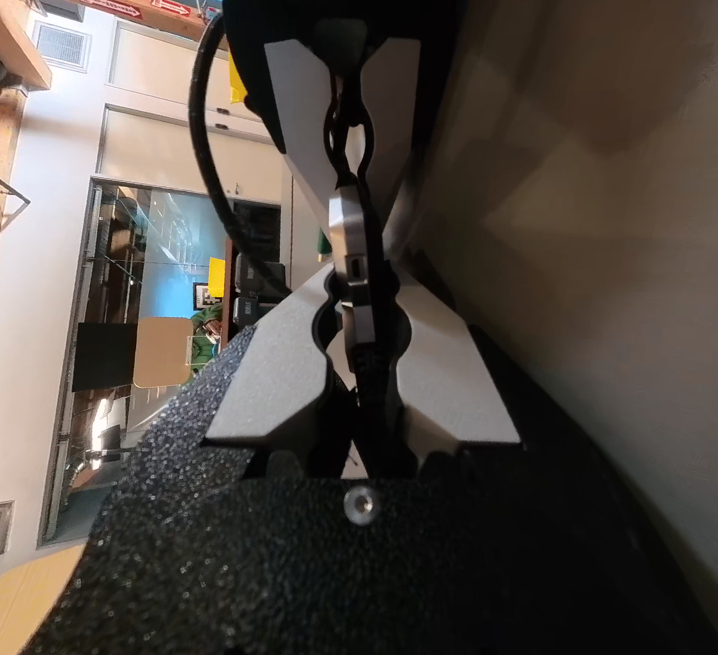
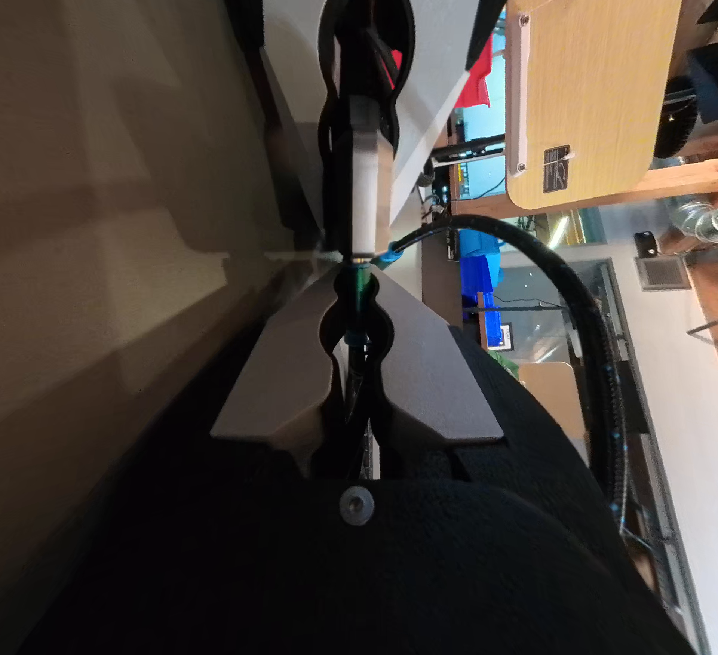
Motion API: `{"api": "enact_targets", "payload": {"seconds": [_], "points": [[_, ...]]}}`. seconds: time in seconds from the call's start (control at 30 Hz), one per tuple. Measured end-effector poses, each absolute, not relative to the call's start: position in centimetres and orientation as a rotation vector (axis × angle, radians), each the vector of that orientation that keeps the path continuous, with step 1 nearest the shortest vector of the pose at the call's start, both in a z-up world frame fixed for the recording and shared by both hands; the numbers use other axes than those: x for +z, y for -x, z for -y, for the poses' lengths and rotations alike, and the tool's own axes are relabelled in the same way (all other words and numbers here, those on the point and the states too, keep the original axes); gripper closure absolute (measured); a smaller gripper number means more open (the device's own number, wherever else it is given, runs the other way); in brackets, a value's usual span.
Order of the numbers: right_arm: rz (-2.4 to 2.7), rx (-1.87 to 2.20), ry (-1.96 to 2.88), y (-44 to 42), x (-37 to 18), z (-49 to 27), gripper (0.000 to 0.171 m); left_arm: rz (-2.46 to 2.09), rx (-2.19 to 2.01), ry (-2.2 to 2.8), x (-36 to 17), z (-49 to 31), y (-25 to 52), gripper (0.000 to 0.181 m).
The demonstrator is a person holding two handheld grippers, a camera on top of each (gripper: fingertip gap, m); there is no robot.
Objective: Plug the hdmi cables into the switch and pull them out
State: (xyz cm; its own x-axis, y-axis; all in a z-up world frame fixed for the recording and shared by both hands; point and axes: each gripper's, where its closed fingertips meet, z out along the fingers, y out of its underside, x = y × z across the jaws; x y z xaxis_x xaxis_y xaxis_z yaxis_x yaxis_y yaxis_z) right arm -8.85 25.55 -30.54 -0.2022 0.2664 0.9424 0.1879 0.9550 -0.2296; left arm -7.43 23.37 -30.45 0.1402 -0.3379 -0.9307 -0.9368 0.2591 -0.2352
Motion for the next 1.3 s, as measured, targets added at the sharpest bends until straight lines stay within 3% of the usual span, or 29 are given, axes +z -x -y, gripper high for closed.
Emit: {"api": "enact_targets", "payload": {"seconds": [0.2,0.37,0.9,1.03,1.3], "points": [[1.801,0.129,0.347,8.8,-30.6,-25.2,0.166,-1.418,0.649,1.281,-30.4,-23.1,7.4,0.162],[1.743,-0.094,0.39,8.9,-30.2,-25.9,0.166,-1.381,0.585,1.302,-30.3,-23.6,7.9,0.162],[1.798,0.127,0.339,8.4,-30.5,-23.5,0.165,-1.43,0.538,1.243,-30.2,-21.4,7.4,0.162],[1.7,0.051,0.665,4.9,-29.8,-31.4,0.167,-1.273,0.489,1.389,-29.7,-21.1,12.3,0.163],[1.74,-0.033,0.562,5.9,-30.4,-30.4,0.167,-1.328,0.593,1.334,-30.0,-21.8,11.9,0.163]]}}
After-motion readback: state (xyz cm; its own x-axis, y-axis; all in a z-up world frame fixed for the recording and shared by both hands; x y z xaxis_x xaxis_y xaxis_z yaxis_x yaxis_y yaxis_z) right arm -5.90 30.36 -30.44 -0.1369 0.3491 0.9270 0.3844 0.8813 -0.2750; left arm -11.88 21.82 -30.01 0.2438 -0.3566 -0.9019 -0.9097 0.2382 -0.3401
